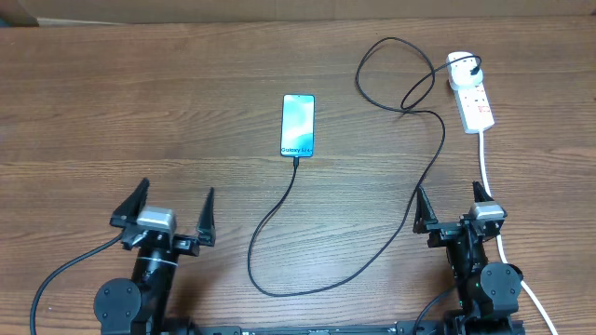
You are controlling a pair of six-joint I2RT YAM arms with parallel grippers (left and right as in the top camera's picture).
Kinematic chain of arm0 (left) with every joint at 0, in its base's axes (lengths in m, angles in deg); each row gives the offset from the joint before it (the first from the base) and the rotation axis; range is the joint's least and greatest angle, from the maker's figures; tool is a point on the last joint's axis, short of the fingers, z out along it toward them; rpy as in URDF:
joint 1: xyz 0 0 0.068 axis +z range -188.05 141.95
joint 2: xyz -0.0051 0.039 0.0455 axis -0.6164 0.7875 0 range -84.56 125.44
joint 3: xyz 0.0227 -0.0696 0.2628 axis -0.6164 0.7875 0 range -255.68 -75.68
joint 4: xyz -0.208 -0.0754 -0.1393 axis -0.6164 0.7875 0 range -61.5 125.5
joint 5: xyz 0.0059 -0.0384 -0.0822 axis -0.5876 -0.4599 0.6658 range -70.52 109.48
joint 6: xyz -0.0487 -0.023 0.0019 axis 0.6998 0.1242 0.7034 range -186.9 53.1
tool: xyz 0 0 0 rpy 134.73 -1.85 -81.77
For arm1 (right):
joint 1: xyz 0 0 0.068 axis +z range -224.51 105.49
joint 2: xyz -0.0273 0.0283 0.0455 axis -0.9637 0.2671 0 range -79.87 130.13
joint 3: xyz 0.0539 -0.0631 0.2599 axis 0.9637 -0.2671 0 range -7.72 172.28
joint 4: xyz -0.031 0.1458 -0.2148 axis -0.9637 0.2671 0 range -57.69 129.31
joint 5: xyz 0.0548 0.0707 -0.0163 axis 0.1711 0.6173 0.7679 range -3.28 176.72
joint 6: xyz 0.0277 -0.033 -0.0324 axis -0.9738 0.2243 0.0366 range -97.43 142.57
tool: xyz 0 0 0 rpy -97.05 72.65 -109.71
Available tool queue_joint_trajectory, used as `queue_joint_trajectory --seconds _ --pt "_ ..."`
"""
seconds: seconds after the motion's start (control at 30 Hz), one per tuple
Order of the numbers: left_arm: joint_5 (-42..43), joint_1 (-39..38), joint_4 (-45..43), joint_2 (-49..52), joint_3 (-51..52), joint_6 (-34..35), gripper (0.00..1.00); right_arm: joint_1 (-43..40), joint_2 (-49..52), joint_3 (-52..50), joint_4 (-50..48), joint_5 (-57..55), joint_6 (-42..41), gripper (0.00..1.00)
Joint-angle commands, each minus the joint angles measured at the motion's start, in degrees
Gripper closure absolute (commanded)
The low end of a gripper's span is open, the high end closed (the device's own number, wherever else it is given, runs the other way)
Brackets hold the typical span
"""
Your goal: Plug charger to phone and switch on socket
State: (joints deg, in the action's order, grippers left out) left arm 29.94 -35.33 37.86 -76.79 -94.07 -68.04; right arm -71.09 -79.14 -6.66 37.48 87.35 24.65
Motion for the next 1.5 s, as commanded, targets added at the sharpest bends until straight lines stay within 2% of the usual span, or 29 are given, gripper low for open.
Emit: queue_joint_trajectory --seconds 0.0,0.17,0.3,0.37,0.57,0.7,0.9,1.13,1.23,1.33,1.47 --pt "-8.9 -0.1 -0.5 -1.7 1.0 4.9 0.00 0.2 -0.6 -0.6 -0.3 -0.6 -0.3 0.00" --pt "-14.6 -0.1 -1.5 -4.9 3.4 7.5 0.00 0.2 -0.6 -0.6 -0.3 -0.6 -0.4 0.00" --pt "-15.6 -0.1 -3.9 -7.0 6.6 9.1 0.00 0.2 -0.6 -0.6 -0.3 -0.6 -0.3 0.00" --pt "-15.6 -0.1 -6.5 -7.6 8.5 9.6 0.00 0.2 -0.6 -0.6 -0.3 -0.6 -0.4 0.00" --pt "-18.6 -0.1 -15.2 -7.6 14.4 17.4 0.00 0.2 -0.6 -0.6 -0.3 -0.6 -0.3 0.00" --pt "-20.4 -0.1 -21.0 -7.6 18.2 17.9 0.00 0.2 -0.6 -0.6 -0.3 -0.6 -0.3 0.00" --pt "-22.8 -0.1 -20.3 -7.6 18.1 16.2 0.00 0.2 -0.6 -0.6 -0.3 -0.6 -0.4 0.00" --pt "-15.3 -0.1 -18.1 -7.6 18.1 -0.1 0.01 0.2 -0.6 -0.6 -0.3 -0.6 -0.4 0.00" --pt "-15.7 -0.1 -13.0 -7.6 18.1 0.3 0.00 0.2 -0.6 -0.6 -0.3 -0.6 -0.3 0.00" --pt "-19.5 -0.1 -5.0 -7.6 18.1 7.1 0.01 0.2 -0.6 -0.6 -0.3 -0.6 -0.4 0.00" --pt "-19.5 -0.1 -5.7 -7.6 18.1 6.3 0.00 0.2 -0.6 -0.6 -0.3 -0.6 -0.4 0.00"
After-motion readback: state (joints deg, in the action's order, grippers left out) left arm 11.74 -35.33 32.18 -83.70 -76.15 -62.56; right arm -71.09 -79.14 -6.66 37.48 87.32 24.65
